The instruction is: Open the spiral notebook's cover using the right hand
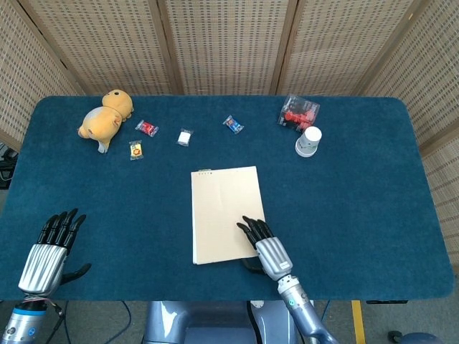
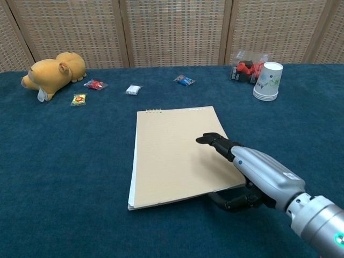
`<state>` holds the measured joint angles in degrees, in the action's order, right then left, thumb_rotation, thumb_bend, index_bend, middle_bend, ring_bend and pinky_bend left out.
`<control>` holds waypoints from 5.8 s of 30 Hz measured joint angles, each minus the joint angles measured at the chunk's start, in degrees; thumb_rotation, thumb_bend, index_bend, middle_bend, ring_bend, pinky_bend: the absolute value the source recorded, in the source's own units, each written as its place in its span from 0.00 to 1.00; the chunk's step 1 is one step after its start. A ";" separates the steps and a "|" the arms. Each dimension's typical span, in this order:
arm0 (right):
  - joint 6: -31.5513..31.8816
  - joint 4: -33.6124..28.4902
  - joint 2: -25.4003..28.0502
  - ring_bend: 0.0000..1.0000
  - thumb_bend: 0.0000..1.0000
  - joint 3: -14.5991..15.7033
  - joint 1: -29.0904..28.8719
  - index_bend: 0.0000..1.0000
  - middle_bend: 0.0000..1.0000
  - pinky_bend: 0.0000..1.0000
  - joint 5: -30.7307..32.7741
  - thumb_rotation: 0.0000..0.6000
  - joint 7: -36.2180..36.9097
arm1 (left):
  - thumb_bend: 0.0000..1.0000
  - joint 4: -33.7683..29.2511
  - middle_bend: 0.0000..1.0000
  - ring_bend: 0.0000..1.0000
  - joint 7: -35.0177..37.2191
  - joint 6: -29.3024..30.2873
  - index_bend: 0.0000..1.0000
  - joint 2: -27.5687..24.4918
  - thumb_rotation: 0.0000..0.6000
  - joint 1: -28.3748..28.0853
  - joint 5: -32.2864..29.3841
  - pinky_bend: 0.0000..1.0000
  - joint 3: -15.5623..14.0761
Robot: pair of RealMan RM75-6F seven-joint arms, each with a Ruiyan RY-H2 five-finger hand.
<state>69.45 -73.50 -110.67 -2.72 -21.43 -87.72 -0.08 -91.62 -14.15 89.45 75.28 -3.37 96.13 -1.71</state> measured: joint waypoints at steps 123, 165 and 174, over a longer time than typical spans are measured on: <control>11.23 -5.84 11.44 0.59 0.79 5.43 -2.40 0.68 0.70 0.68 -10.46 1.00 4.61 | 0.00 -0.09 0.00 0.00 -0.24 0.51 0.00 0.62 1.00 0.15 0.55 0.05 -0.08; 14.01 -8.23 17.45 0.60 0.79 10.49 2.80 0.69 0.71 0.68 -14.78 1.00 3.89 | 0.00 -0.41 0.00 0.00 -0.66 0.80 0.00 0.60 1.00 0.31 1.22 0.05 -0.24; 14.65 -9.83 20.05 0.60 0.79 10.89 3.66 0.69 0.71 0.69 -15.35 1.00 4.19 | 0.00 -0.54 0.00 0.00 -0.64 0.99 0.00 0.53 1.00 0.37 1.43 0.05 -0.26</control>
<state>84.11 -83.33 -90.62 8.17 -17.78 -103.07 4.11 -92.16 -14.79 90.44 75.81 -3.00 97.56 -1.97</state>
